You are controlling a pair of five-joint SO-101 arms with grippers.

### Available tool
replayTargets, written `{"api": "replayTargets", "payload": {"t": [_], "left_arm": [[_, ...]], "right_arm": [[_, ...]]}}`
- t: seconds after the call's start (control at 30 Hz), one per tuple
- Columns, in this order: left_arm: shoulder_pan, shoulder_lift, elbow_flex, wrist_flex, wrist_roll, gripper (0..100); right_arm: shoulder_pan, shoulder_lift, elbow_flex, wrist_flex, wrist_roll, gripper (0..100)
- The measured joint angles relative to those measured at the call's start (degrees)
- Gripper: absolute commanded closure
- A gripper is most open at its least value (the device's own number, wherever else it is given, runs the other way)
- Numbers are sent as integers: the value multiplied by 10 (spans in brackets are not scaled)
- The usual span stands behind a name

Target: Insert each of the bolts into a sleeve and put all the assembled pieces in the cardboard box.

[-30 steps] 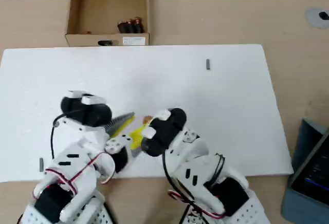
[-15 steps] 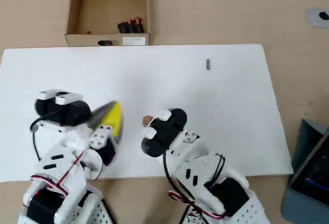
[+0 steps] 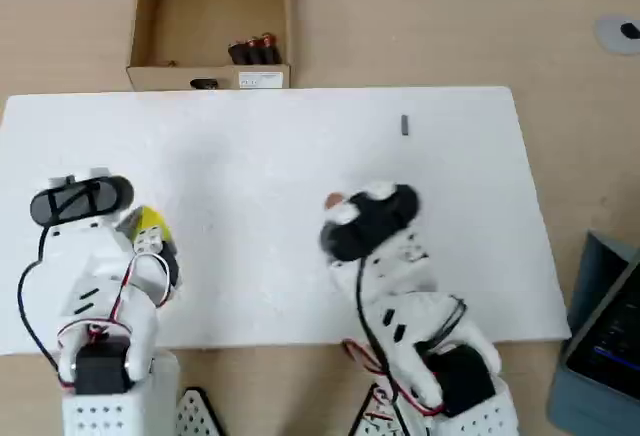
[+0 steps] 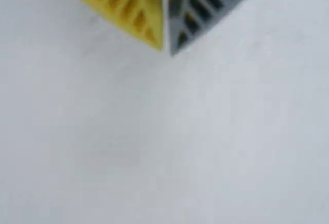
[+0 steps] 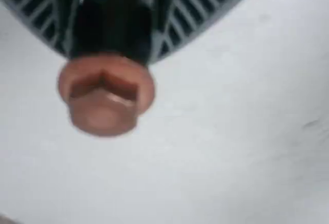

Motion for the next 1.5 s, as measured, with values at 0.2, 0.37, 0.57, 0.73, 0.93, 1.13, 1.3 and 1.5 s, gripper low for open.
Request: {"api": "replayTargets", "payload": {"t": [0.2, 0.37, 0.57, 0.73, 0.93, 1.13, 1.3, 1.5], "left_arm": [[-3, 0, 60, 0, 0, 998], [17, 0, 88, 0, -17, 998], [37, 0, 98, 0, -62, 998], [37, 0, 99, 0, -105, 998], [37, 0, 99, 0, -112, 997], [37, 0, 99, 0, -112, 997], [37, 0, 99, 0, -112, 997], [37, 0, 99, 0, -112, 997]], "right_arm": [[42, 0, -27, 46, 0, 989], [44, 0, -47, 69, 0, 989], [44, 15, -103, 69, 0, 989], [46, 151, -201, 69, 0, 989], [46, 339, -326, 23, 0, 989], [46, 515, -427, -56, 0, 989], [46, 654, -523, -107, 0, 989], [46, 809, -639, -185, 0, 989]]}}
